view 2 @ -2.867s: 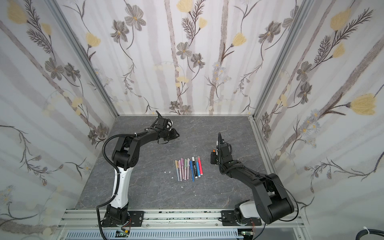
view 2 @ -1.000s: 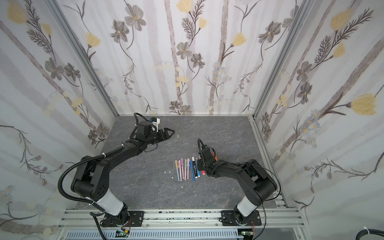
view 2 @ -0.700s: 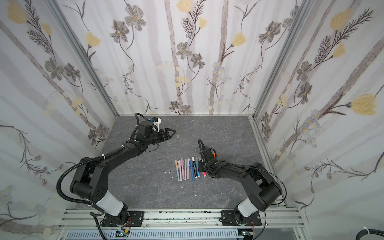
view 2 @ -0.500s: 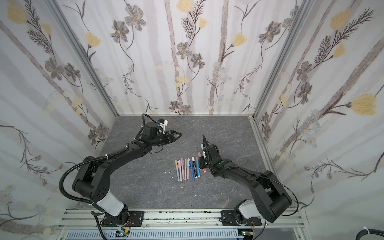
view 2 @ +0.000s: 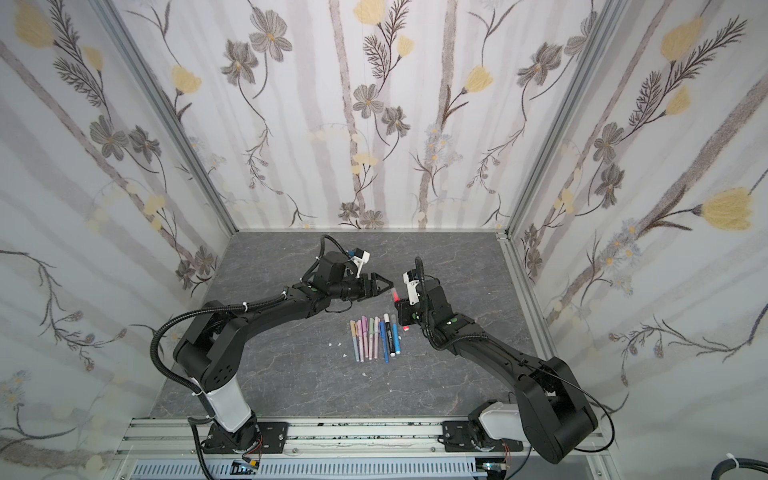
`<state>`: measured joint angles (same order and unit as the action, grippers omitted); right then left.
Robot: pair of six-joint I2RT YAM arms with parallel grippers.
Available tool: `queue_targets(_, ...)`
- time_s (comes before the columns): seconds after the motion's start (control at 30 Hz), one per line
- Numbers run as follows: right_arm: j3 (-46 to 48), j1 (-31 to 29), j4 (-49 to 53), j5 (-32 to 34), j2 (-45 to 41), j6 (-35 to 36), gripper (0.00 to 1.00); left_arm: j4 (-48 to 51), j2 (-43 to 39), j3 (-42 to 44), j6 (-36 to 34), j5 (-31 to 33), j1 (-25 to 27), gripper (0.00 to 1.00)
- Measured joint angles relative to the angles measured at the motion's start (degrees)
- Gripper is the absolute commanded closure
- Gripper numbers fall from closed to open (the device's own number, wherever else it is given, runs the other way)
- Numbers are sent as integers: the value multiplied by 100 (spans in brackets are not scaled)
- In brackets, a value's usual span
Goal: Open the pen caps
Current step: 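Lift the pink marker with the right gripper while the left grips its cap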
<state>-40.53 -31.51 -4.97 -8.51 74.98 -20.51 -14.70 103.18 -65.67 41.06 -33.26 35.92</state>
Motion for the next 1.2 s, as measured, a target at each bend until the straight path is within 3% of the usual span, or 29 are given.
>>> queue_targets(0.5,-11,-4,-337,-208,101,-111,96,-57,476,-278,138,-90,125,44)
queue_targets(1.07,-66,-4,-389,-245,269,-153,96,-249,612,-315,151,-109,144,81)
queue_targets(1.2,-66,-4,-376,-251,273,-195,96,-350,612,-319,201,-157,149,96)
